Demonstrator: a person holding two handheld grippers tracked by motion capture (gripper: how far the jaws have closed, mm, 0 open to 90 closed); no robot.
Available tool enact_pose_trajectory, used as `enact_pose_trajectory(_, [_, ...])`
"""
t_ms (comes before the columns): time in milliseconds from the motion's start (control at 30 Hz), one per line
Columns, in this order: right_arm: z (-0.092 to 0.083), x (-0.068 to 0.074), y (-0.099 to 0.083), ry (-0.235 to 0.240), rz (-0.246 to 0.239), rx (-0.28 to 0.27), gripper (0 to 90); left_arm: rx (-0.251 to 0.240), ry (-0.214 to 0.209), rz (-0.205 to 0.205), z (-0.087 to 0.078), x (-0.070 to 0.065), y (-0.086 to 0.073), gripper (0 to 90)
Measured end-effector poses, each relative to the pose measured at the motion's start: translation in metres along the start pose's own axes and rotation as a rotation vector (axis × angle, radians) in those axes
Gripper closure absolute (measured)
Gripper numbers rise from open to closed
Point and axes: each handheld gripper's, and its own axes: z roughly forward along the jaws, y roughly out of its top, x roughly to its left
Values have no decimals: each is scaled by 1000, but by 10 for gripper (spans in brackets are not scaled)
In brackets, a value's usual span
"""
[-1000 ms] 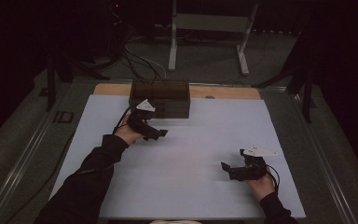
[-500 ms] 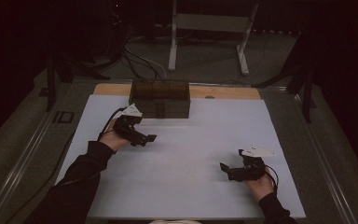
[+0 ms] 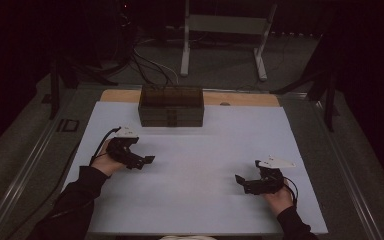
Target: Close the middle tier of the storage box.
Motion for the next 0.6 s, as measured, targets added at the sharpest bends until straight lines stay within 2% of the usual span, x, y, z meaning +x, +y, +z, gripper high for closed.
enact_pose_trajectory(167, [0,1,0,2,-4,0,17,-27,12,-18,-11,-2,-12,9])
enact_pose_trajectory(300, [0,1,0,3,-6,0,17,-27,25,-21,-16,-4,-22,9])
enact_pose_trajectory(433, [1,1,0,4,-6,3,16,-50,23,-49,-18,-6,-33,9])
enact_pose_trajectory(600, [1,1,0,4,-6,2,17,-62,64,-61,-16,-12,-47,9])
